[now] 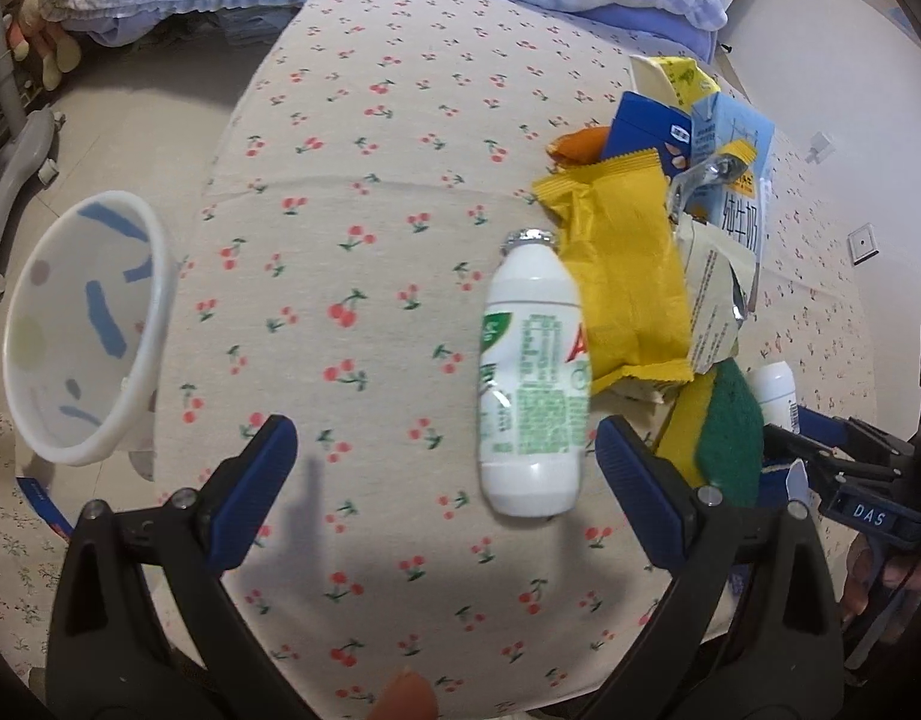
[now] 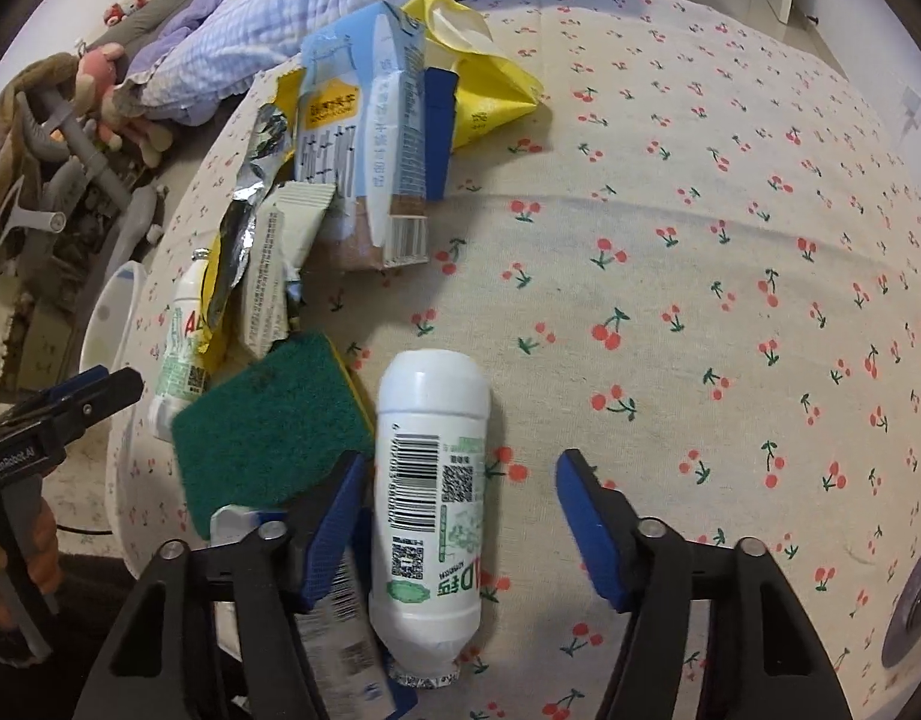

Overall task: Collect trash
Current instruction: 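Grasp the white yogurt bottle with the left tool while the right tool grasps another bottle, then carry both white bottles over the wastebasket and release them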

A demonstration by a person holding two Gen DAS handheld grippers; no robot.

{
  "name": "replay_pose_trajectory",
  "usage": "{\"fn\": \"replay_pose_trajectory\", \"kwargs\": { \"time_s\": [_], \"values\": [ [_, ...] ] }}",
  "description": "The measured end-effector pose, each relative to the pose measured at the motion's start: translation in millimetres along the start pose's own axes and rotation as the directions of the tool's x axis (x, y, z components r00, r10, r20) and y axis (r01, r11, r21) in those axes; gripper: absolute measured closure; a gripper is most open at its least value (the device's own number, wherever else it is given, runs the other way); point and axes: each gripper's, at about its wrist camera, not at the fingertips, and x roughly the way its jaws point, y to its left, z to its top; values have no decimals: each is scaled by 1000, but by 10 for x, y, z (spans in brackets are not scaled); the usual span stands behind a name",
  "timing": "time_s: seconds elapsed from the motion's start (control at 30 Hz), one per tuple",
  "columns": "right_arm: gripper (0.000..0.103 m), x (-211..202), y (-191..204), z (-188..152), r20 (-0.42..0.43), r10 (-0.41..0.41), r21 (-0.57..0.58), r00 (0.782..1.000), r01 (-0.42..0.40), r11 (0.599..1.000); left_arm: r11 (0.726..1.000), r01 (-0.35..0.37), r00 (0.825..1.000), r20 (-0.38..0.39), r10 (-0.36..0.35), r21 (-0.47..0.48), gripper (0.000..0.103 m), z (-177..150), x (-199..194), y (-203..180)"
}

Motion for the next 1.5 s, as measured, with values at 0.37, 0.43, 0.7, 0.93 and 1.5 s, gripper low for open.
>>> {"fn": "replay_pose_trajectory", "kwargs": {
  "time_s": [0.37,0.43,0.7,0.93,1.5],
  "values": [
    [63,-149,-71,-45,44,-13,-23,999,14,1000,999,40,999,-32,-39,22,35,84,220,-198],
    [63,-192,-77,-38,59,-12,-17,998,13,1000,999,38,999,-37,-37,28,38,83,258,-208],
    [64,-269,-141,-31,76,-7,3,997,7,1000,998,47,999,-9,-47,35,56,71,269,-220],
    [64,-388,-85,36,115,8,15,993,-10,1000,998,61,998,33,-62,34,56,51,77,-74],
    [66,-721,629,469,249,125,-50,960,-116,992,992,47,988,155,-29,-115,56,2,-377,800]
  ]
}}
